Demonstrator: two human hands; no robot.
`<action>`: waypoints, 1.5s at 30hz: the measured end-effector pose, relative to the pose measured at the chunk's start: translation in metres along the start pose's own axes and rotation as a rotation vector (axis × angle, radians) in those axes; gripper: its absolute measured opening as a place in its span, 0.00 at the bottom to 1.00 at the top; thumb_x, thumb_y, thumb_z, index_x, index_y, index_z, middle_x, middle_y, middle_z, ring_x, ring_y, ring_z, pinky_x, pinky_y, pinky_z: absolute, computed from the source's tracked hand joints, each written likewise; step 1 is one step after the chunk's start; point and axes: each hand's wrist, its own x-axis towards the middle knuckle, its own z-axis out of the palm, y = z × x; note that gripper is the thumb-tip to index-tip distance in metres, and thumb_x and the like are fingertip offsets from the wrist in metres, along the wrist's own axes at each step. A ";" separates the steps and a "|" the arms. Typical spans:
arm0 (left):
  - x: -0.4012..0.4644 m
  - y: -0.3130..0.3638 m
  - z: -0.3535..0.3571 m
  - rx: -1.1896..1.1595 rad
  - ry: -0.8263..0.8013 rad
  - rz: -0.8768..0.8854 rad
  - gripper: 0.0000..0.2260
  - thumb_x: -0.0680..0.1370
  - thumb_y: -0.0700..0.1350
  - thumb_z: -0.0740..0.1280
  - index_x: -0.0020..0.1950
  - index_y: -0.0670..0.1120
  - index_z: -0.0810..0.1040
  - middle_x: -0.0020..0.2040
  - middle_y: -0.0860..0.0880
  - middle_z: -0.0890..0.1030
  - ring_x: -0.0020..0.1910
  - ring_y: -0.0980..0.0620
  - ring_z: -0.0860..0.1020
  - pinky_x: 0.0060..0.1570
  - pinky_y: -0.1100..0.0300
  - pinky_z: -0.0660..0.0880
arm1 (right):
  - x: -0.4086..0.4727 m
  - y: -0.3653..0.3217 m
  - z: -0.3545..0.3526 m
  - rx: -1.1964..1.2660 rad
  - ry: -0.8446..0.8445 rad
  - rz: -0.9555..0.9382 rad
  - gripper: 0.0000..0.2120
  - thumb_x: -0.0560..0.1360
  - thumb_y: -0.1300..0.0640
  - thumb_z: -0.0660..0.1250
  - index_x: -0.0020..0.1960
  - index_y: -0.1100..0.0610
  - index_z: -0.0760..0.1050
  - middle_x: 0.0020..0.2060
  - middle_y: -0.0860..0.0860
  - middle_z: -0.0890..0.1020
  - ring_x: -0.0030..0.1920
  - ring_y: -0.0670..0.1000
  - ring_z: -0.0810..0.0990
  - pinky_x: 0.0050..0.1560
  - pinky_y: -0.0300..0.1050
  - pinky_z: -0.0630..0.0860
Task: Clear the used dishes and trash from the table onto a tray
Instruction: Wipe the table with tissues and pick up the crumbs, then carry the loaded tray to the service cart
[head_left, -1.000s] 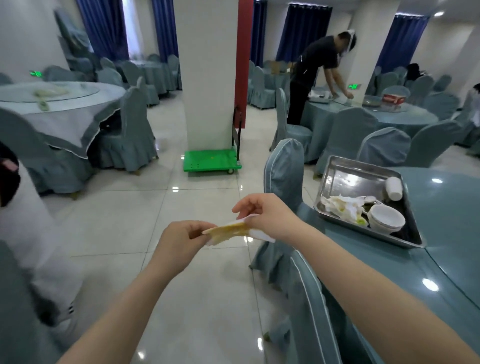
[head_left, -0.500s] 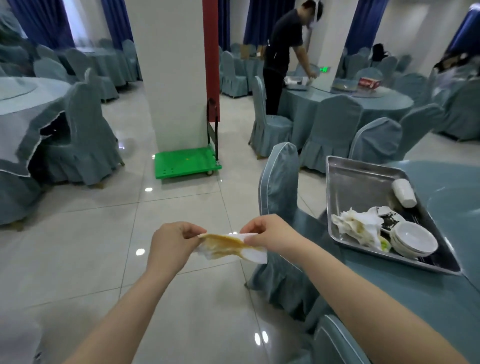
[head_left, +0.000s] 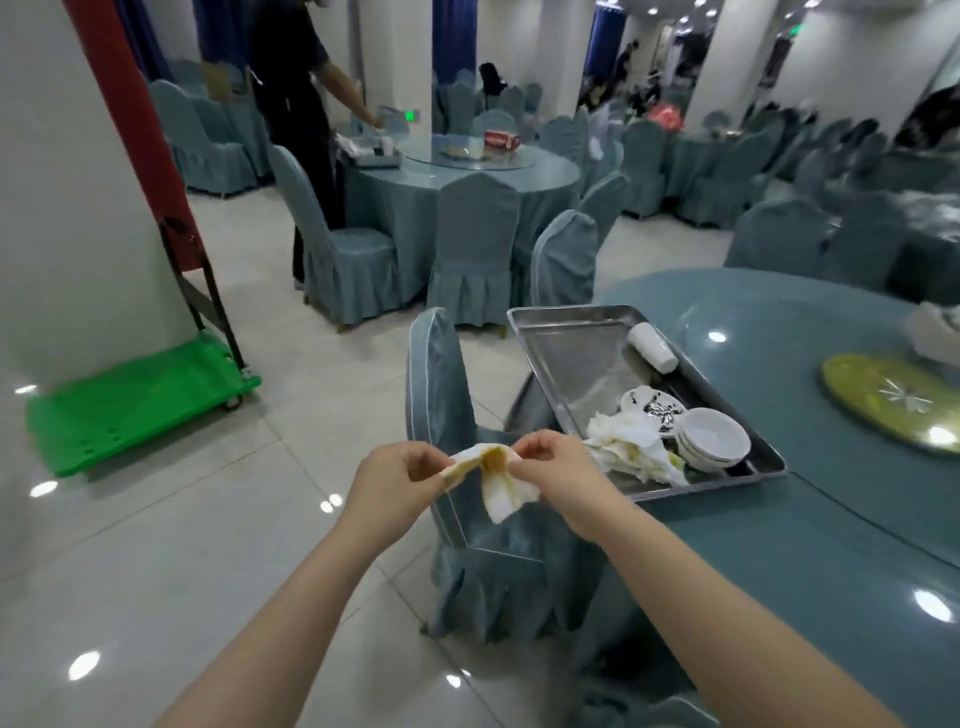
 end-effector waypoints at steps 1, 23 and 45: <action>0.013 0.002 0.010 -0.012 -0.047 0.031 0.02 0.71 0.47 0.75 0.40 0.53 0.83 0.38 0.55 0.84 0.39 0.59 0.81 0.41 0.63 0.78 | 0.005 0.002 -0.006 0.029 0.019 0.019 0.09 0.72 0.60 0.68 0.51 0.53 0.78 0.44 0.50 0.82 0.38 0.46 0.78 0.30 0.36 0.72; 0.275 0.010 0.143 -0.123 -0.319 0.002 0.10 0.74 0.39 0.67 0.54 0.49 0.78 0.45 0.54 0.82 0.42 0.60 0.80 0.32 0.74 0.71 | 0.181 0.026 -0.111 0.143 0.241 0.036 0.22 0.75 0.72 0.57 0.49 0.49 0.81 0.44 0.49 0.85 0.45 0.43 0.81 0.48 0.37 0.77; 0.396 -0.040 0.275 -0.051 -0.549 -0.185 0.20 0.76 0.48 0.69 0.67 0.48 0.71 0.58 0.53 0.78 0.49 0.60 0.77 0.44 0.69 0.73 | 0.164 0.197 -0.238 0.042 0.892 0.557 0.08 0.74 0.64 0.68 0.49 0.55 0.81 0.38 0.45 0.83 0.40 0.46 0.81 0.40 0.37 0.74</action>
